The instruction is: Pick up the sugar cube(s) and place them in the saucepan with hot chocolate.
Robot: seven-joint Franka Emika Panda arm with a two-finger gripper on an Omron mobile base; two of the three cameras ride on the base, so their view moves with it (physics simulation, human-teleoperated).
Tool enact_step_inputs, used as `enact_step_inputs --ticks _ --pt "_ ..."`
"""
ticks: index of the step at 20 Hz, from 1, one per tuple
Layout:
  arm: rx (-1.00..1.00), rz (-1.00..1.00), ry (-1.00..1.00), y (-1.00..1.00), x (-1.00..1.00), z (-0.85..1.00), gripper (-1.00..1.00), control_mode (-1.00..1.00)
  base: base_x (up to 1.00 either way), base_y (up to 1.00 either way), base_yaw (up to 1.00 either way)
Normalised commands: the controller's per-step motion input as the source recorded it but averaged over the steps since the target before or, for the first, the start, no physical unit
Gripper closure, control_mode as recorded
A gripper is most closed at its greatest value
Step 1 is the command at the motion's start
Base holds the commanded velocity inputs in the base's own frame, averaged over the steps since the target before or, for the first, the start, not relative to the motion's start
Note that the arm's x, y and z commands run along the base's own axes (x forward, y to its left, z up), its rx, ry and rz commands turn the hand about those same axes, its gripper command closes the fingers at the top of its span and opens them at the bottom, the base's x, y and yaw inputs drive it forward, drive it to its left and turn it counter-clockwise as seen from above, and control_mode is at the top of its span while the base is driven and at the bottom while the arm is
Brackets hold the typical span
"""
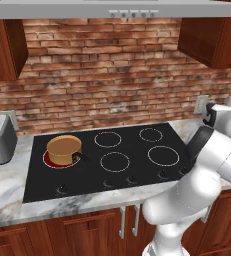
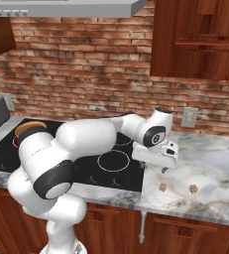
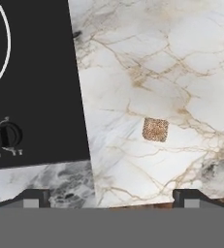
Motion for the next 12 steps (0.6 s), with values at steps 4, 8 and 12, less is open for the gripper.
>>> enact_step_inputs --ticks 4,8,12 --pt "0.0 0.0 0.0 -0.04 0.0 -0.33 -1.0 -1.0 0.0 0.0 0.0" --pt "0.0 0.0 0.0 0.0 0.0 -0.43 -1.0 -1.0 0.0 0.0 0.0" --pt "0.0 0.0 0.0 -0.04 0.0 -0.12 -1.0 -1.0 0.0 0.0 0.0"
